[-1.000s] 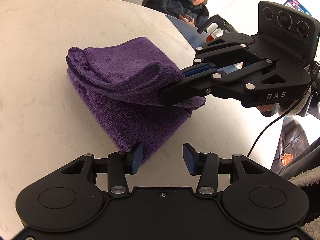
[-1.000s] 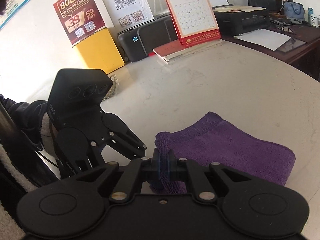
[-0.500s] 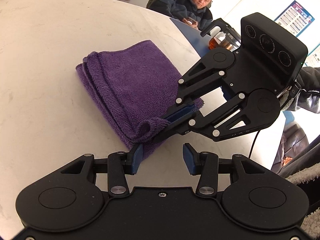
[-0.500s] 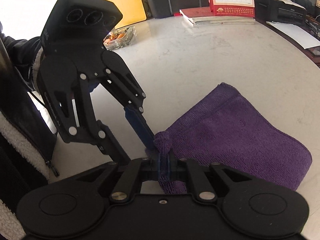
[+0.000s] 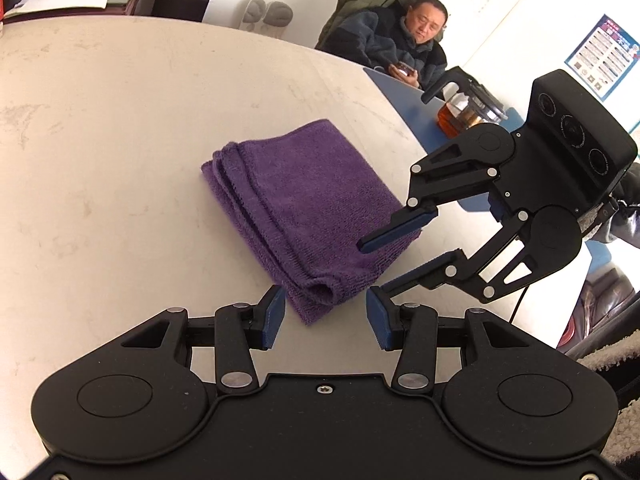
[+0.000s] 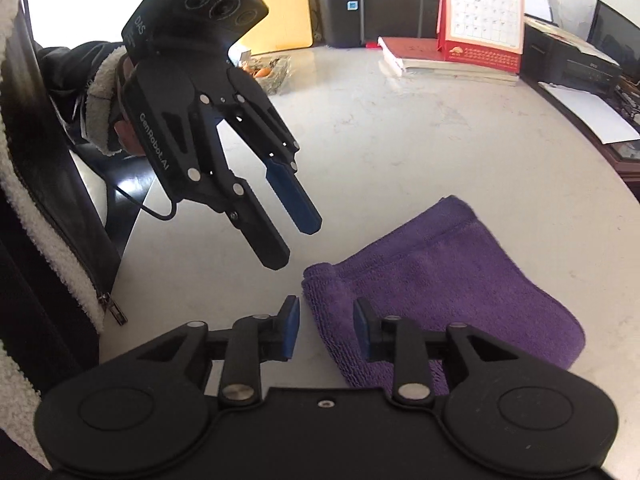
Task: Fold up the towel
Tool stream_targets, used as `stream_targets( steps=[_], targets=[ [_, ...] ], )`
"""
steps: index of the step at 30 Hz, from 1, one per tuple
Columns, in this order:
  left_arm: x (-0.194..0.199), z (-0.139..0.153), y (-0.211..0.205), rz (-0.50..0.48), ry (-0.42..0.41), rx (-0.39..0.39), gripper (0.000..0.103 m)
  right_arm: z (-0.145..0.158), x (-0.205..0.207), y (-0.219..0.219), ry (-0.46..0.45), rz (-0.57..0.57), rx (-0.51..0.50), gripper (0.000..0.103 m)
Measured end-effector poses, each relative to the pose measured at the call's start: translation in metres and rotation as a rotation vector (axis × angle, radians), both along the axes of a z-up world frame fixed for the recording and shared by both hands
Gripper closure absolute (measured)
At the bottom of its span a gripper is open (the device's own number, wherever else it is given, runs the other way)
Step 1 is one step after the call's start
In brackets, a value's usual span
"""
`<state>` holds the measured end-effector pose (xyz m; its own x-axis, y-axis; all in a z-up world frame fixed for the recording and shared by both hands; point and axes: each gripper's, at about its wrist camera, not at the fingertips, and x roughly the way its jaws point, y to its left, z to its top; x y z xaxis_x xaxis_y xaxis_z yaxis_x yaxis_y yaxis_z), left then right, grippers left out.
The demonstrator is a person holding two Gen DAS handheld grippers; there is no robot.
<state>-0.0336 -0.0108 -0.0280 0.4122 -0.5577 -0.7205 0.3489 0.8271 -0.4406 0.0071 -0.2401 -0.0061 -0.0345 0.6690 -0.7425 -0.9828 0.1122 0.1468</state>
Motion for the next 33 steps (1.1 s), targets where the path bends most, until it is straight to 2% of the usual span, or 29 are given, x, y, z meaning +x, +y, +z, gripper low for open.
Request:
stream_targets(
  steps=[3,6,9,14,16,21,25,30,32,33],
  targets=[
    [0.011,0.009,-0.004,-0.006,-0.042,-0.015,0.058,0.026,0.023,-0.021,0.005,-0.131,0.076,0.076],
    [0.027,0.012,-0.016,-0.033,-0.070,-0.052,0.058,0.035,0.052,-0.023,-0.024,-0.223,0.094,0.076],
    [0.035,0.002,-0.032,-0.081,-0.041,-0.057,0.058,0.024,0.069,0.001,-0.047,-0.194,0.055,0.078],
    [0.040,-0.031,-0.052,-0.127,0.054,0.013,0.058,-0.023,0.086,0.061,-0.004,-0.003,-0.058,0.088],
    [0.040,-0.036,-0.052,-0.125,0.060,0.010,0.058,-0.039,0.091,0.076,0.011,0.032,-0.078,0.089],
    [0.047,-0.039,-0.047,-0.116,0.081,-0.023,0.057,-0.052,0.112,0.084,0.100,-0.013,-0.013,0.097],
    [0.049,-0.039,-0.048,-0.134,0.079,-0.010,0.057,-0.061,0.122,0.075,0.212,-0.135,0.057,0.099],
    [0.050,-0.036,-0.059,-0.169,0.067,0.047,0.057,-0.048,0.131,0.058,0.316,-0.277,0.173,0.093],
    [0.049,-0.034,-0.065,-0.186,0.058,0.077,0.055,-0.042,0.138,0.060,0.345,-0.279,0.186,0.076],
    [0.049,-0.033,-0.068,-0.194,0.053,0.089,0.054,-0.039,0.144,0.064,0.359,-0.258,0.180,0.073]
  ],
)
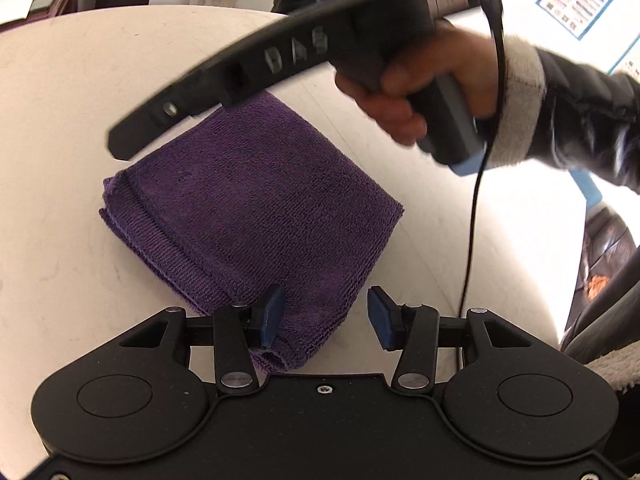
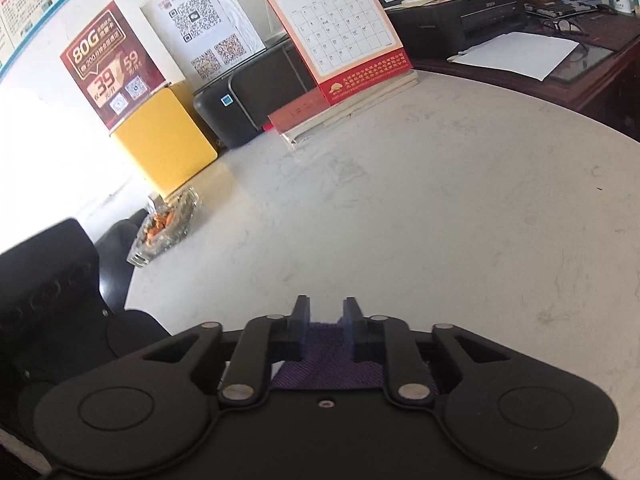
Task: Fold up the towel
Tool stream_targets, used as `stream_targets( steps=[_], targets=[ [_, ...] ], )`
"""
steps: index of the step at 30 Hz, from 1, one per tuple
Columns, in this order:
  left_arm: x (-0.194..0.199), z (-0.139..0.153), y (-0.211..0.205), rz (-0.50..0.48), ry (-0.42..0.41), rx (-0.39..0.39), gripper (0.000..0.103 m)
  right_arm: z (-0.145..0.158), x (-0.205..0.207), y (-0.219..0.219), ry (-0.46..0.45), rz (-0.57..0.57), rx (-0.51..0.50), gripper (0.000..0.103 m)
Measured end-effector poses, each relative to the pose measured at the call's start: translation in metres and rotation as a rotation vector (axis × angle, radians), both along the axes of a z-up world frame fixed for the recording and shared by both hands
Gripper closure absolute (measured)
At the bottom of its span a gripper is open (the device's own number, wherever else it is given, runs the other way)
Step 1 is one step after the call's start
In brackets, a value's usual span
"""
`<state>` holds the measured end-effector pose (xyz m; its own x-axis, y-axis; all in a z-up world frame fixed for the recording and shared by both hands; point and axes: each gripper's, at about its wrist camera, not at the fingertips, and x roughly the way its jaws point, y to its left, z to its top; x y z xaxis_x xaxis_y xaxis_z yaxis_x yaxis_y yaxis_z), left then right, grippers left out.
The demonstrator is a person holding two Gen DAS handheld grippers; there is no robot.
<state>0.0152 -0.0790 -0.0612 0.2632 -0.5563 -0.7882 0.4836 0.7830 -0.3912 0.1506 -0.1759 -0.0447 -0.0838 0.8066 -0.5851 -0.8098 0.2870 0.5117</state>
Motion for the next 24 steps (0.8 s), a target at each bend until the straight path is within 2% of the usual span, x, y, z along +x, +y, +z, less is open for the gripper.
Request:
stream_targets(
  steps=[4,6,9,15,19,24],
  targets=[
    [-0.002,0.001,-0.006,-0.015,-0.014,0.025,0.054,-0.005,0.021,0.022,0.110,0.097,-0.057,0.067],
    [-0.002,0.000,-0.007,-0.016,-0.017,0.026,0.054,-0.016,0.030,0.036,0.162,0.151,-0.120,0.067],
    [-0.001,-0.001,-0.006,-0.016,-0.020,0.022,0.054,-0.026,0.029,0.046,0.174,0.199,-0.201,0.066],
    [0.001,0.000,-0.005,-0.027,-0.022,0.009,0.054,-0.028,0.028,0.060,0.287,0.290,-0.199,0.057],
    [-0.005,0.002,-0.002,-0.037,-0.027,0.009,0.054,-0.033,0.032,0.067,0.365,0.281,-0.168,0.053],
    [-0.005,0.002,-0.003,-0.034,-0.025,0.003,0.054,-0.048,0.042,0.066,0.703,0.182,0.073,0.053]
  ],
)
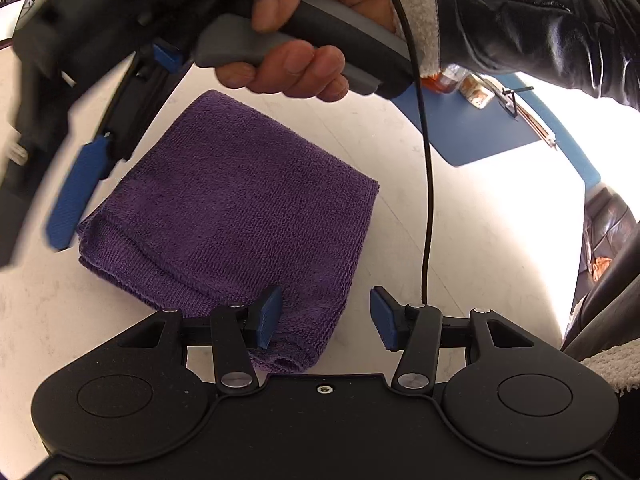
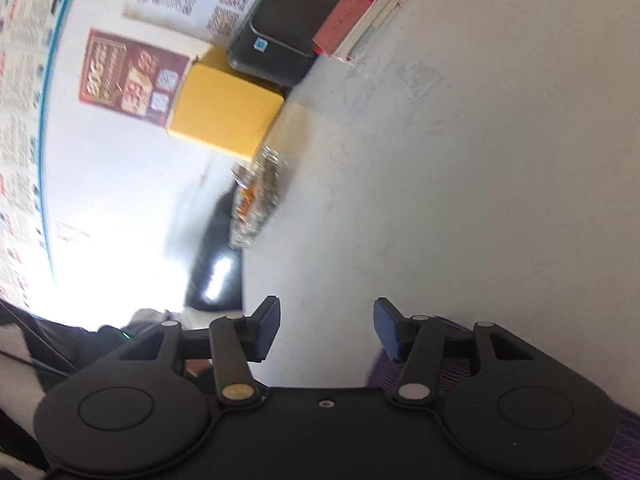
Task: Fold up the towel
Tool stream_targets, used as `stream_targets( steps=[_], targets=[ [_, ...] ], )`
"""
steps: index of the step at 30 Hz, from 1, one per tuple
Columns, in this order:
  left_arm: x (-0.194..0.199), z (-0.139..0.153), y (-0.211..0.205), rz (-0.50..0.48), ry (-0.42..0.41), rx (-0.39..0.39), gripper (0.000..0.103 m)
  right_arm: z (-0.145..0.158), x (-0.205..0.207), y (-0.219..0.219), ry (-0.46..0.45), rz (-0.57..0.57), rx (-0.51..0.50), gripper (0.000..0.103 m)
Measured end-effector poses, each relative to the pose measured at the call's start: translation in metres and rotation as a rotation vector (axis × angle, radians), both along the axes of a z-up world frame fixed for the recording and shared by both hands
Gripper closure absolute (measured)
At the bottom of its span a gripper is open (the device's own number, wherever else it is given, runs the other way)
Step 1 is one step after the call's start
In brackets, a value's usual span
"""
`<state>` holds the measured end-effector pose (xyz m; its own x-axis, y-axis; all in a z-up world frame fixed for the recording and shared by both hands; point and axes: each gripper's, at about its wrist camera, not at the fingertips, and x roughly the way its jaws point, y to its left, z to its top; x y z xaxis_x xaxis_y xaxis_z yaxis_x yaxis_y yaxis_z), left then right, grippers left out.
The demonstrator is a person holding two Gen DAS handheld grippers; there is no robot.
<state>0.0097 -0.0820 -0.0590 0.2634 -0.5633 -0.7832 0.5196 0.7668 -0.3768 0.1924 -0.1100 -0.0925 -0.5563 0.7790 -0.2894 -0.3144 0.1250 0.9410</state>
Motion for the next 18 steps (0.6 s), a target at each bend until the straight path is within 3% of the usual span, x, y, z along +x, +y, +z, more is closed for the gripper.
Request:
stream_targets(
  steps=[3,4,8,12,15,18],
  targets=[
    [0.000,0.001,0.000,0.002,-0.001,-0.001,0.054,0.002,0.013,-0.021,0.159,-0.178,0.118,0.053],
    [0.000,0.001,0.000,0.006,0.000,-0.005,0.054,0.006,0.017,-0.030,0.168,-0.225,0.133,0.053],
    [0.001,0.005,0.007,0.045,-0.007,-0.027,0.054,0.039,0.022,-0.065,-0.080,-0.294,0.030,0.051],
    [0.006,0.018,0.030,0.137,-0.054,-0.040,0.054,0.062,-0.002,-0.090,-0.283,-0.315,-0.025,0.051],
    [0.012,0.027,0.050,0.226,-0.086,-0.039,0.054,0.074,-0.025,-0.109,-0.515,-0.341,-0.145,0.052],
    [0.017,0.032,0.073,0.290,-0.090,-0.032,0.054,0.073,-0.052,-0.116,-0.705,-0.279,-0.188,0.054]
  ],
)
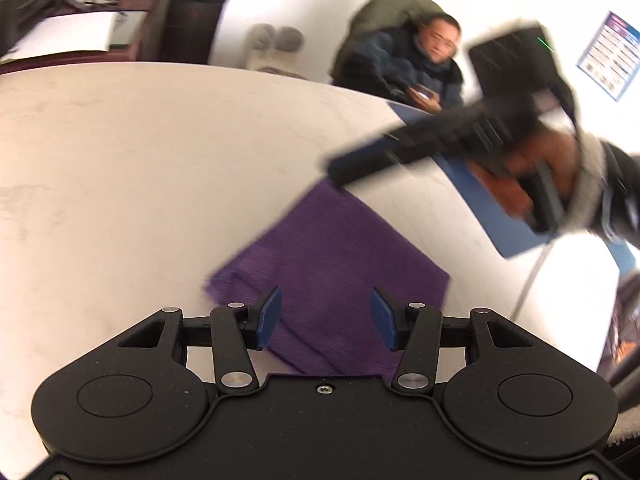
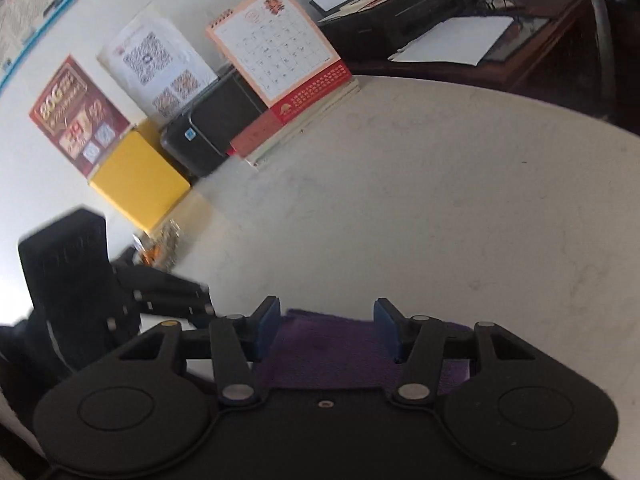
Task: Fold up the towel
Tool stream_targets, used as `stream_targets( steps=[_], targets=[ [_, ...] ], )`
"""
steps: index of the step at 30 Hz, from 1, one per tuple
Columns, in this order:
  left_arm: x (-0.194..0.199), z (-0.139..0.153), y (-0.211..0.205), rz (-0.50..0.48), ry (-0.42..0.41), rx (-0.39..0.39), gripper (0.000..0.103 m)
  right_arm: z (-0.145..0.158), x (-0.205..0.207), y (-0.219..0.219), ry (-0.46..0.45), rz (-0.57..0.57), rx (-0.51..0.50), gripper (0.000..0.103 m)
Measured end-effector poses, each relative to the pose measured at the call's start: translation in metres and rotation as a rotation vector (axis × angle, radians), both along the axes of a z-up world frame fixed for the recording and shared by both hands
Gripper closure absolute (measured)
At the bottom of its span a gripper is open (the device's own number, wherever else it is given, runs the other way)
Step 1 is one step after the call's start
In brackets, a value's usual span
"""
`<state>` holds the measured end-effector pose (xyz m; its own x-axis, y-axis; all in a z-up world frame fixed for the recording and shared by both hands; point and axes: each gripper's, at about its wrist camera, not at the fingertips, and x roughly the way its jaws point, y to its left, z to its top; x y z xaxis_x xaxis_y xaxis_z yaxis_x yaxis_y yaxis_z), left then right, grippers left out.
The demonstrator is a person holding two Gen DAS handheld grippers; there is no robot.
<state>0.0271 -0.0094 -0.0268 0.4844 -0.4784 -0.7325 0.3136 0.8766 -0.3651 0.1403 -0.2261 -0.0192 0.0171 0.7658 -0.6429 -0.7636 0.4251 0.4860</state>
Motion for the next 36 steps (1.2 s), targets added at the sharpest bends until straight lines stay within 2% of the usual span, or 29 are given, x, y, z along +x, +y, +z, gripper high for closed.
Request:
stream_targets(
  steps=[2,5,10,16,19,23,28,36],
  targets=[
    [0.003,-0.001,0.011,0.023,0.014,-0.017,0.054,-0.002,-0.033,0.000,-0.114,0.090,-0.054,0.055],
    [0.011,-0.009,0.014,0.029,0.047,-0.063,0.054,-0.016,-0.057,0.003,-0.158,0.151,-0.122,0.055],
    [0.022,-0.016,0.018,0.066,0.071,-0.059,0.054,-0.031,-0.062,-0.003,-0.124,0.124,-0.124,0.054],
    [0.025,-0.027,0.036,0.129,0.108,-0.095,0.052,-0.032,-0.057,-0.008,-0.099,0.102,-0.108,0.054],
    [0.029,-0.035,0.035,0.106,0.141,-0.139,0.052,-0.032,-0.057,-0.010,-0.093,0.095,-0.109,0.054],
    [0.024,-0.028,0.024,0.042,0.119,-0.196,0.052,-0.033,-0.057,-0.011,-0.088,0.085,-0.108,0.054],
    [0.022,-0.018,0.008,-0.005,0.099,-0.187,0.051,-0.035,-0.057,-0.006,-0.080,0.069,-0.106,0.054],
    [0.015,-0.004,0.006,-0.021,0.065,-0.195,0.050,-0.035,-0.060,-0.006,-0.082,0.064,-0.113,0.054]
  ],
)
